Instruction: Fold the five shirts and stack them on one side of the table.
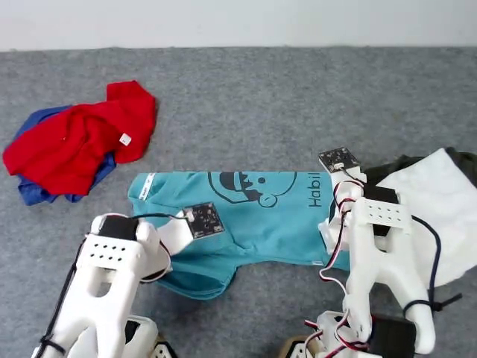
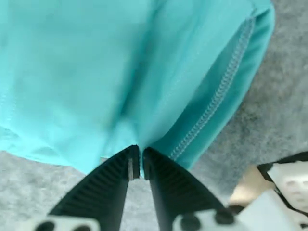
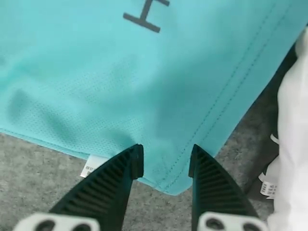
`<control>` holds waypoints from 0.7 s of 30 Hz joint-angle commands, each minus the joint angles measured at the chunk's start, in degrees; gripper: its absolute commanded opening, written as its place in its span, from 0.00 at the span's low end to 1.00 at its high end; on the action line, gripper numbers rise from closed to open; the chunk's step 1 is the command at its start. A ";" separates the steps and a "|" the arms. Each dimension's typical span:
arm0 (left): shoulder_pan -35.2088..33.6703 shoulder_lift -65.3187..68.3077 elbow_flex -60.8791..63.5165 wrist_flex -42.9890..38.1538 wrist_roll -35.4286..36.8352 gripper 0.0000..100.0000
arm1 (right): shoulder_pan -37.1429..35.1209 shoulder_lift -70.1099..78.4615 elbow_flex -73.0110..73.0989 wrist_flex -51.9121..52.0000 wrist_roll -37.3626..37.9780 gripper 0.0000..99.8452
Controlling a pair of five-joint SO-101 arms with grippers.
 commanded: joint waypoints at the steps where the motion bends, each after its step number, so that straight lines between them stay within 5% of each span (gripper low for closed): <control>1: 0.35 -0.18 -2.59 -3.60 2.90 0.01 | -0.13 -0.75 -1.76 0.04 -0.79 0.17; 14: 0.70 14.51 -4.35 -20.92 11.52 0.01 | -0.22 -0.75 -1.76 0.31 -0.88 0.17; 21: 0.62 23.38 -12.88 -18.46 11.60 0.01 | -0.22 -0.48 -1.76 0.22 -0.88 0.17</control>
